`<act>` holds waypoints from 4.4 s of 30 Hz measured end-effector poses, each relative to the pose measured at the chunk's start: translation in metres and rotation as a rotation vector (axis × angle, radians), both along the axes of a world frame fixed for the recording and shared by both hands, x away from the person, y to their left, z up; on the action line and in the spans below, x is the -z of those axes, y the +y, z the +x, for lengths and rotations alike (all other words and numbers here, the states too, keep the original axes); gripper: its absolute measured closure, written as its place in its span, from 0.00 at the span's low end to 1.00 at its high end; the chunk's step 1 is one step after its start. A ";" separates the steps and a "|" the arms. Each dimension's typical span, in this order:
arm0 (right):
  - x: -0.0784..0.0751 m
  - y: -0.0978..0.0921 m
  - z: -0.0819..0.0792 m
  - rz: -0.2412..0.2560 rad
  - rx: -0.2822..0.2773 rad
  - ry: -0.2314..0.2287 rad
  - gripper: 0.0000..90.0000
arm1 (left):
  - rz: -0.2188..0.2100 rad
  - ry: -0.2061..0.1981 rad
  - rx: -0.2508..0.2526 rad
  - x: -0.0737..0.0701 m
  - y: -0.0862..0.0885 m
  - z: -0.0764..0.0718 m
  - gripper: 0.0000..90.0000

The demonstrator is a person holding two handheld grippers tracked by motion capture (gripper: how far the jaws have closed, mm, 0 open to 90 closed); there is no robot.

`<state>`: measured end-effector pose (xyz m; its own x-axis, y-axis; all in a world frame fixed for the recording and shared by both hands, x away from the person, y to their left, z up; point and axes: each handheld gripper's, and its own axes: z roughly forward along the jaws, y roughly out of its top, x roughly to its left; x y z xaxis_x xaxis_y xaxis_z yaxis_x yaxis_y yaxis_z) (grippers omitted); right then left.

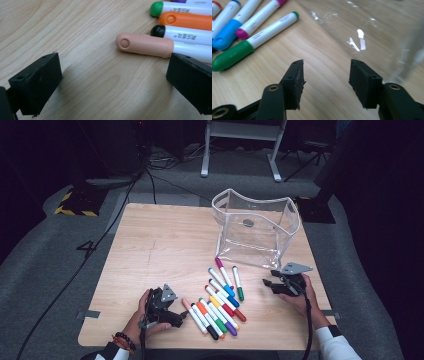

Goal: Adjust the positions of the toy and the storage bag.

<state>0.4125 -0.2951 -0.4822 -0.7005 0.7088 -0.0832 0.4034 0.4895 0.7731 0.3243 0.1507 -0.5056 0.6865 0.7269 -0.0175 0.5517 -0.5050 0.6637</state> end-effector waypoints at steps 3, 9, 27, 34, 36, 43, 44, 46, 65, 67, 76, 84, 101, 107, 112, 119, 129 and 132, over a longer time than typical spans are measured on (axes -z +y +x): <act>-0.005 -0.016 0.001 0.004 0.092 -0.035 0.60 | 0.005 0.000 -0.001 0.000 0.004 0.003 0.00; -0.013 -0.027 0.007 0.039 0.182 -0.115 0.63 | 0.017 0.007 0.004 -0.002 0.010 0.009 0.01; -0.012 -0.015 0.024 -0.028 0.134 -0.180 0.98 | 0.003 0.001 -0.006 0.000 0.009 0.011 0.00; -0.014 -0.016 0.004 -0.024 0.077 -0.161 0.98 | 0.004 0.000 -0.011 0.000 0.009 0.010 0.01; -0.015 -0.015 -0.001 -0.024 0.065 -0.155 0.98 | 0.003 0.000 -0.014 0.000 0.009 0.010 0.01; -0.017 -0.012 -0.021 -0.018 0.019 -0.135 0.97 | 0.005 -0.001 -0.011 0.000 0.007 0.008 0.01; -0.017 -0.012 -0.023 -0.017 0.016 -0.136 0.97 | 0.004 -0.002 -0.007 0.000 0.006 0.008 0.01; -0.017 -0.012 -0.027 -0.013 0.010 -0.133 0.97 | 0.002 0.001 -0.001 0.000 0.006 0.007 0.01; -0.018 -0.013 -0.059 0.006 -0.023 -0.100 0.96 | 0.006 0.000 0.061 0.000 0.008 0.000 0.00; -0.019 -0.013 -0.060 0.006 -0.023 -0.096 0.94 | 0.007 0.000 0.066 0.000 0.008 0.000 0.00; -0.021 -0.011 -0.071 -0.009 -0.024 -0.058 0.71 | 0.003 0.001 0.062 0.000 0.005 0.000 0.00; -0.015 -0.017 -0.086 0.006 0.000 0.007 0.64 | 0.005 -0.001 0.103 0.000 0.008 0.000 0.00; 0.002 0.038 -0.083 -0.003 -0.190 0.037 0.60 | 0.004 0.001 0.115 0.000 0.008 0.000 0.00; 0.006 0.053 -0.074 -0.018 -0.176 0.022 0.63 | 0.003 0.001 0.114 0.000 0.008 0.000 0.01; 0.008 0.067 -0.066 -0.034 -0.168 0.009 0.64 | 0.002 0.000 0.115 0.000 0.008 0.000 0.01; 0.014 0.084 -0.052 -0.043 -0.139 0.033 0.67 | 0.006 0.000 0.121 0.000 0.008 -0.001 0.01; 0.017 0.080 -0.041 0.017 -0.127 0.090 0.79 | 0.004 0.000 0.120 0.000 0.008 -0.002 0.01; 0.017 0.079 -0.041 0.012 -0.127 0.089 0.82 | 0.004 0.000 0.120 0.000 0.008 -0.002 0.00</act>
